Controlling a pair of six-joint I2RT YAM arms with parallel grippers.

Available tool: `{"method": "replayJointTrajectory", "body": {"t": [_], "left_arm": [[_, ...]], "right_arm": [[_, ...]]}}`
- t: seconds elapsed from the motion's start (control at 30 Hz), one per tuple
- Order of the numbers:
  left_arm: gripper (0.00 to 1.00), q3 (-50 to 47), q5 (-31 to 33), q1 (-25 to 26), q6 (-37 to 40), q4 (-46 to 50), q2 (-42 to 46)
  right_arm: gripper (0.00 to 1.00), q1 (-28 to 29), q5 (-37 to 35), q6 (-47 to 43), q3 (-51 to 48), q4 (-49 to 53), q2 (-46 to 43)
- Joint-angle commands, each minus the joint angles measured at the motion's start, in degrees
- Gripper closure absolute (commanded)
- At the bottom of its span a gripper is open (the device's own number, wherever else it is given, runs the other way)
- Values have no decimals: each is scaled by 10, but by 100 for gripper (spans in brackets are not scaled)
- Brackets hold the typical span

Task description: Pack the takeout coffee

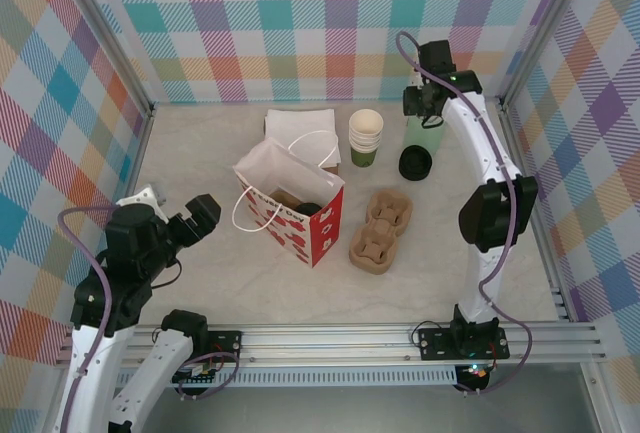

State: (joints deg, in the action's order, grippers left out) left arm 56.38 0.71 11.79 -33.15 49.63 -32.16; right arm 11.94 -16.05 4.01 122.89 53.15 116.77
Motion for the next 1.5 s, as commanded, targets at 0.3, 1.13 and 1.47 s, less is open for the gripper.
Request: {"method": "replayJointTrajectory", "body": {"t": [0.3, 1.13, 1.47], "left_arm": [[0, 5, 3, -6, 15, 5, -9], [0, 16, 6, -6, 22, 4, -21], [0, 30, -2, -6, 20, 3, -25]], "right_arm": [[50, -5, -17, 7, 28, 27, 33], [91, -8, -34, -20, -12, 24, -40], [92, -7, -10, -12, -93, 34, -160]]}}
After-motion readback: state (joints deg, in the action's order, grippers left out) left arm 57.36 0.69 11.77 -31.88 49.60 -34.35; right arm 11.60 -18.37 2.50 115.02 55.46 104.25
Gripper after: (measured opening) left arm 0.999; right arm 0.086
